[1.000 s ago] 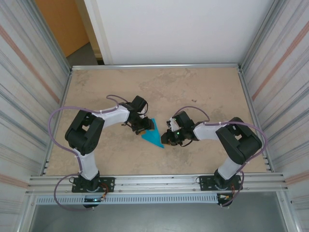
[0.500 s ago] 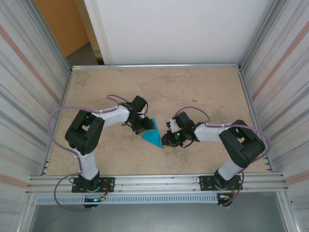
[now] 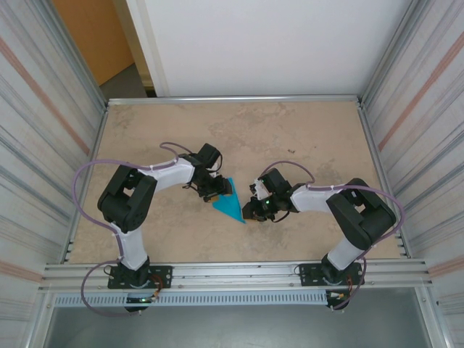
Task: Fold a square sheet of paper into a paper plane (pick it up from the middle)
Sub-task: Fourth fold the wing at the center of the table.
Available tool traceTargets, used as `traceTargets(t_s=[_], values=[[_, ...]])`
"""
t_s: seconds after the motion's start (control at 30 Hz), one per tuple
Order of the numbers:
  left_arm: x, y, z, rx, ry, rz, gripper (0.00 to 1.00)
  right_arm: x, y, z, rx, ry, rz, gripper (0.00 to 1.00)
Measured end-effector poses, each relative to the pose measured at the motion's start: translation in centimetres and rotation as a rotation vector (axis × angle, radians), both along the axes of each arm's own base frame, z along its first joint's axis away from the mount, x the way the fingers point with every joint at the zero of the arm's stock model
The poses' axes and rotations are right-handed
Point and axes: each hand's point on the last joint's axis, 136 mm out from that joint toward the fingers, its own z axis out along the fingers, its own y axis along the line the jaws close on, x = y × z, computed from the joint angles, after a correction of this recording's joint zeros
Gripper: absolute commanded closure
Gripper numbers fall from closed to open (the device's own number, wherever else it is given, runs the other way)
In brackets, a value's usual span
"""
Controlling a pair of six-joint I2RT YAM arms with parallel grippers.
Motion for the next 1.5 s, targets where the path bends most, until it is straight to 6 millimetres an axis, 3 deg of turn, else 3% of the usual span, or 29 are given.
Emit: traceTargets(t_s=[0.23,0.4,0.77,1.5], values=[[0.0,0.0,-0.1,0.015,0.020,0.000,0.49,-0.2,-0.1,-0.4,-0.011,0.002,0.008,0.82],[0.0,0.1,-0.2,0.029,0.037,0.001,0.49,-0.3,-0.1,-0.5,-0.028,-0.018,0.021,0.77],[-0.2,0.2,-0.4,0.045,0.059,0.001,0.48,0.0,0.2,1.0,-0.137,-0.154,0.092,0.70],[-0.2,0.2,-0.5,0.051,0.071,0.001,0.47,0.5,1.1,0.2,-0.208,-0.199,0.149,0.79]])
